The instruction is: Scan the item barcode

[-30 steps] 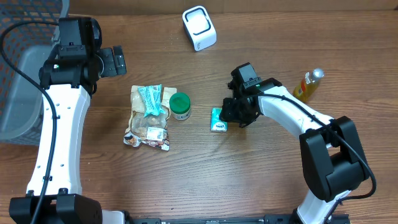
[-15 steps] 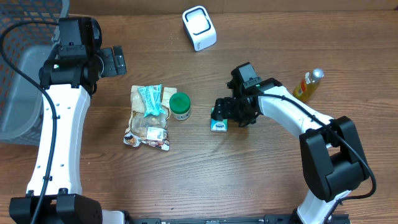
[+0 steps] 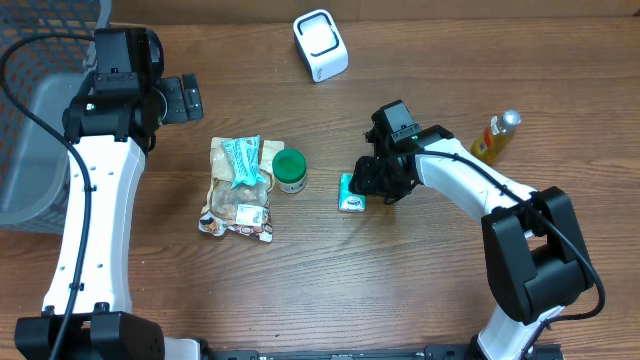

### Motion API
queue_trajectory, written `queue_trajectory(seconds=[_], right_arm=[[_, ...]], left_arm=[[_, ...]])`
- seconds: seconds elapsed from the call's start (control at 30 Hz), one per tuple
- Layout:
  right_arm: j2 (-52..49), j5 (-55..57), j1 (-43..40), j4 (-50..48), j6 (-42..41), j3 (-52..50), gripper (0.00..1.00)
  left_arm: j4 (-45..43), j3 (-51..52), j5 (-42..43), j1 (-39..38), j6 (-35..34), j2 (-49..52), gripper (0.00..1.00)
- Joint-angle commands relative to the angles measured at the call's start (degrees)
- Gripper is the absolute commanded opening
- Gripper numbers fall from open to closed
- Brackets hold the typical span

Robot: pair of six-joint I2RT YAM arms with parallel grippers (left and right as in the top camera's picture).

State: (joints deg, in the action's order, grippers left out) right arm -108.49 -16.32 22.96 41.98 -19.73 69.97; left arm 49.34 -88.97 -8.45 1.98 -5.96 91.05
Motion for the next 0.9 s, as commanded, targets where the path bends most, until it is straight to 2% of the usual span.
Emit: queue_trajectory(seconds=[0.0,0.27,0.4,0.7,0.77,0.87], right_arm=[[1.1,-0.2,-0.2,-0.3,-0.1,0.5,0.45],[1.1,1.5,-0.2,-4.7,-3.1,-3.4,0.43],[1.1,1.2,-0.2,-9.0,-3.1,-5.8,0.34],[1.1,1.3,-0.2,-11.7,-3.0,-8.1,0.33],[1.1,1.3,-0.2,-11.0,-3.0,-8.1,0.26],[1.1,1.3,-0.3,-10.8,-3.0,-8.1,0.26]], left_arm=[[-0.1,-0.4,-0.5,-0.1,0.4,0.0,1.00],[-0.1,-0.4,-0.5,-0.1,0.4,0.0,1.00],[-0.1,-0.4,-0.5,-0.1,0.4,0.0,1.00],[-0.1,-0.4,-0.5,-0.1,0.4,0.0,1.00],[-0.1,-0.4,-0.5,-0.1,0.4,0.0,0.99],[-0.1,-0.4,-0.5,-0.1,0.4,0.0,1.00]])
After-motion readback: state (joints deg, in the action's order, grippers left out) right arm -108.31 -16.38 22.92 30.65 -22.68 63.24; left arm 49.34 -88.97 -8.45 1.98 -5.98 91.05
